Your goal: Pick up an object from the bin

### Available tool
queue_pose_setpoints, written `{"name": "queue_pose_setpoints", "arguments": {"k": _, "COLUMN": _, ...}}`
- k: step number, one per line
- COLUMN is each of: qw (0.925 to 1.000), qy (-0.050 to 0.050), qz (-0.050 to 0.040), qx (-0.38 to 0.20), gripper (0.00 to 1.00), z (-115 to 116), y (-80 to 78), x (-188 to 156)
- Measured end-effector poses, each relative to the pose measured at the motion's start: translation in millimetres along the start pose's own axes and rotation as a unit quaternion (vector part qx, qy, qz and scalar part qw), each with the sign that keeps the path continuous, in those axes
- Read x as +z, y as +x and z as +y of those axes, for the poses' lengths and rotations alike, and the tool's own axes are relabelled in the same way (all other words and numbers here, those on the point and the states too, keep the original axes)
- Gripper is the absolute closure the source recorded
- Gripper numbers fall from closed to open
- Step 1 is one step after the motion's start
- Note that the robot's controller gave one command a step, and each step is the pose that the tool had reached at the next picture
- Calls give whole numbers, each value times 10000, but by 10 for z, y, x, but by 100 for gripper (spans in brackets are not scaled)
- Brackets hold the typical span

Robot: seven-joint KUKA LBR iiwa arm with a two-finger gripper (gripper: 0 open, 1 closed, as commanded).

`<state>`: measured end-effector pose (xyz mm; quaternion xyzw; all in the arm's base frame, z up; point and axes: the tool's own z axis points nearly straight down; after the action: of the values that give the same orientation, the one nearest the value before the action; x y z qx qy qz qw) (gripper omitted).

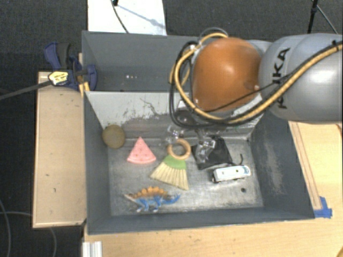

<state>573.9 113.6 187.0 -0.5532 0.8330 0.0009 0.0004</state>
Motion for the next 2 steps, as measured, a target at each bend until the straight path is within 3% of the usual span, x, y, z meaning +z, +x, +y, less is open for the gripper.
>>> {"name": "queue_pose_setpoints", "arguments": {"k": 1, "qw": 9997, "qy": 37, "qz": -19, "qx": -223, "gripper": 0, "z": -31, "y": -11, "x": 88}}
{"name": "queue_pose_setpoints", "arguments": {"k": 2, "qw": 9922, "qy": 35, "qz": -11, "qx": -1249, "gripper": 0, "z": -54, "y": 22, "x": 756}}
